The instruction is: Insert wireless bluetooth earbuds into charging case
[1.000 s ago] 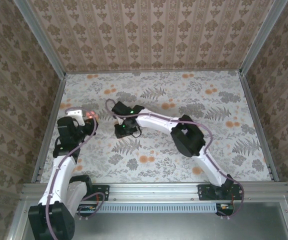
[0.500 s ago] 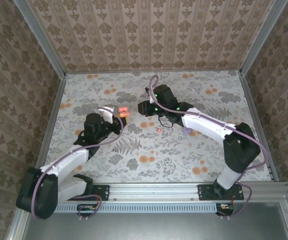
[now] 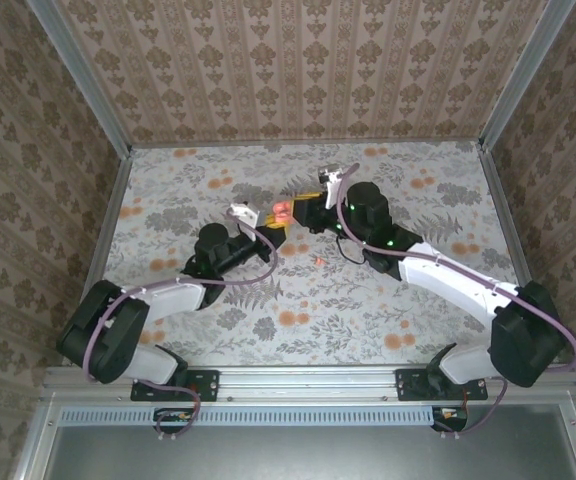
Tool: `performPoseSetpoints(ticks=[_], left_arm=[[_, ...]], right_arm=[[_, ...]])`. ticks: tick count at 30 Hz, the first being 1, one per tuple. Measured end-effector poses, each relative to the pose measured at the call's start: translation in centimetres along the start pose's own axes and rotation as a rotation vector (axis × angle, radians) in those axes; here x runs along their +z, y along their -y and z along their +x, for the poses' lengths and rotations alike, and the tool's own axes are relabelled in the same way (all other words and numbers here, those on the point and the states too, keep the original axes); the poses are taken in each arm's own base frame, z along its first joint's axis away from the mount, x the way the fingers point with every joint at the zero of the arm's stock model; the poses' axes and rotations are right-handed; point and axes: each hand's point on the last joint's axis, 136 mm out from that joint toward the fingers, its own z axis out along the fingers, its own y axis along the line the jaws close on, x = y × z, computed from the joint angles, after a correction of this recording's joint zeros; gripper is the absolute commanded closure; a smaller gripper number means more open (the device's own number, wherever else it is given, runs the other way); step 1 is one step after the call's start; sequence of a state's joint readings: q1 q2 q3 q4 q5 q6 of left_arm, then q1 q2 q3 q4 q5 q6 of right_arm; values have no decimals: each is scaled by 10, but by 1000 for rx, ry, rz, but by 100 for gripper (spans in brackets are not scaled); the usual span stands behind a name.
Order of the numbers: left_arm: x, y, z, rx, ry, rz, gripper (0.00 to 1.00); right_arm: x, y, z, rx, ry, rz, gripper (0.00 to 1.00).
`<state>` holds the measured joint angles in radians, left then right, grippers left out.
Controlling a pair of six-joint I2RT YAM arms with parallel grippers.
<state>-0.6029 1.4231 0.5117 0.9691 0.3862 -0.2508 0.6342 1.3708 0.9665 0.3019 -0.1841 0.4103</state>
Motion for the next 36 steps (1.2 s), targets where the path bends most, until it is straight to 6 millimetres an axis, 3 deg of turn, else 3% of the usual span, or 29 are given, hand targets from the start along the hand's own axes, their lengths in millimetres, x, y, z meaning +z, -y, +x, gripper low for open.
performPoseSetpoints(ticks=[13,36], left_arm=[[10,32,-33,59,141,118,85],[9,34,-44,72,177,116,85]], right_arm=[[-4,-6,-14,-31,80,-27,75],[-1,-9,-18,-8,101,-52,76]])
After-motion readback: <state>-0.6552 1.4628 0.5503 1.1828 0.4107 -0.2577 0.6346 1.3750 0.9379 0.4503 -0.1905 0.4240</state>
